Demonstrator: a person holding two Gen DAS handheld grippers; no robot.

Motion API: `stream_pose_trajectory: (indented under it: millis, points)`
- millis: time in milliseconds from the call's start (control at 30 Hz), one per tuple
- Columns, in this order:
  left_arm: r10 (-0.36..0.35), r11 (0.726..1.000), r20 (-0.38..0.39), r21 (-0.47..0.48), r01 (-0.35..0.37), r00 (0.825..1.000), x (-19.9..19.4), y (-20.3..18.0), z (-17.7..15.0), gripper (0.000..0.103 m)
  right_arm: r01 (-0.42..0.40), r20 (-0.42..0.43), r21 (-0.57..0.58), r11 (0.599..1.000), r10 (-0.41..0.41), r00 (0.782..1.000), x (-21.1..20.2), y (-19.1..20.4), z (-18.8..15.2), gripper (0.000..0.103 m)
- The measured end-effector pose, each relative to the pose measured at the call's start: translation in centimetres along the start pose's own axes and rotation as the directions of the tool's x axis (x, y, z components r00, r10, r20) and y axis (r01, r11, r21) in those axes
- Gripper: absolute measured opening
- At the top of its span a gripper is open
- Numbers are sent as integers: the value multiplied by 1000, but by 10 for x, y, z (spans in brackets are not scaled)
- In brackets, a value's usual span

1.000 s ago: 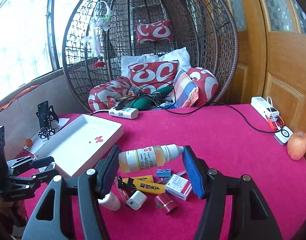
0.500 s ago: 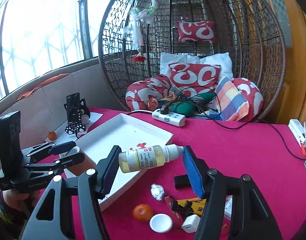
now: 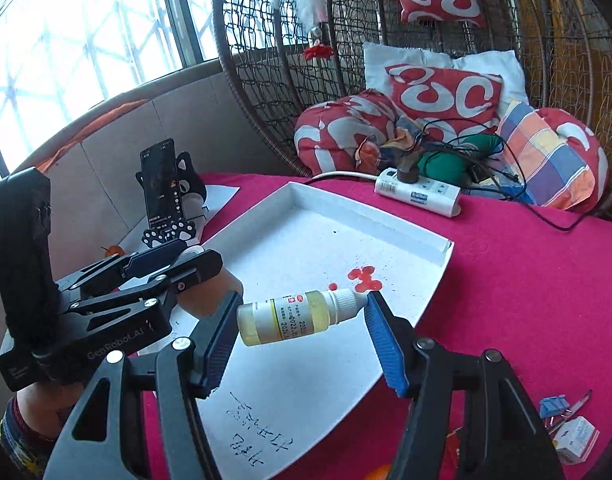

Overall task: Organize rigid objects
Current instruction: 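Carry the tape roll and dropper bottle into the white tray and open both grippers, then grasp the white cup with the left gripper while the right gripper grasps the red-white medicine box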

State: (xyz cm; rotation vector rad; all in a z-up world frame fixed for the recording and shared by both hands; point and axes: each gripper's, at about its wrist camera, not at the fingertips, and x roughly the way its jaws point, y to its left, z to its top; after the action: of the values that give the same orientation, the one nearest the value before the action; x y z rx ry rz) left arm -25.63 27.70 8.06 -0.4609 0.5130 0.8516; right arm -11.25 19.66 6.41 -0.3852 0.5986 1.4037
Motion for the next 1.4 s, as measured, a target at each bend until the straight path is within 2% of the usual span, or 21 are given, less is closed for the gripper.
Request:
stream_pose_trajectory:
  millis: [167, 267, 333, 367, 400, 467, 567, 800, 900, 1000, 1167, 1233, 1300, 1400]
  points:
    - [6, 999, -21, -42, -7, 1000, 9, 9, -5, 51, 3, -39, 11, 1000, -3, 999, 26, 9, -4, 63]
    - [16, 997, -39, -69, -19, 999, 12, 16, -7, 52, 2, -31, 13, 1000, -1, 1000, 30, 12, -5, 64]
    - [29, 995, -26, -92, -32, 999, 10, 22, -8, 64, 11, -22, 9, 1000, -11, 1000, 29, 14, -6, 76]
    - [39, 994, -13, -102, -40, 999, 6, 24, -8, 83, 22, -11, 8, 1000, -22, 1000, 26, 14, -6, 91]
    - [47, 993, 3, -113, -46, 999, 2, 26, -8, 95, 29, 4, 11, 1000, -29, 1000, 24, 14, -7, 102]
    - [62, 990, 29, -125, -58, 998, -5, 27, -8, 102, 35, 31, 17, 999, -36, 999, 17, 14, -7, 103]
    - [75, 988, 34, -139, -70, 997, -14, 25, -10, 102, 40, 75, 24, 999, -42, 996, 1, 13, -10, 103]
    - [22, 989, 85, -146, -9, 996, -41, 8, -17, 102, 74, 204, 47, 996, -82, 976, -53, 2, -19, 103]
    - [-18, 994, 102, -108, 29, 995, -50, -8, -17, 102, 102, 279, 92, 991, -123, 952, -83, -12, -20, 103]
    - [-88, 994, 98, -55, 94, 991, -52, -32, -21, 102, 131, 354, 147, 980, -176, 918, -114, -30, -22, 103]
    - [-205, 976, 22, 81, 203, 978, -46, -89, -39, 102, 186, 419, 223, 957, -266, 868, -151, -59, -31, 103]
    - [-245, 961, -24, 123, 246, 969, -42, -110, -48, 102, 202, 420, 245, 948, -292, 859, -158, -69, -37, 103]
    - [-295, 939, -76, 164, 304, 953, -37, -133, -59, 102, 219, 414, 267, 939, -316, 853, -162, -79, -45, 103]
    - [-334, 904, -153, 229, 362, 930, -29, -164, -77, 102, 243, 398, 306, 920, -356, 846, -168, -97, -61, 103]
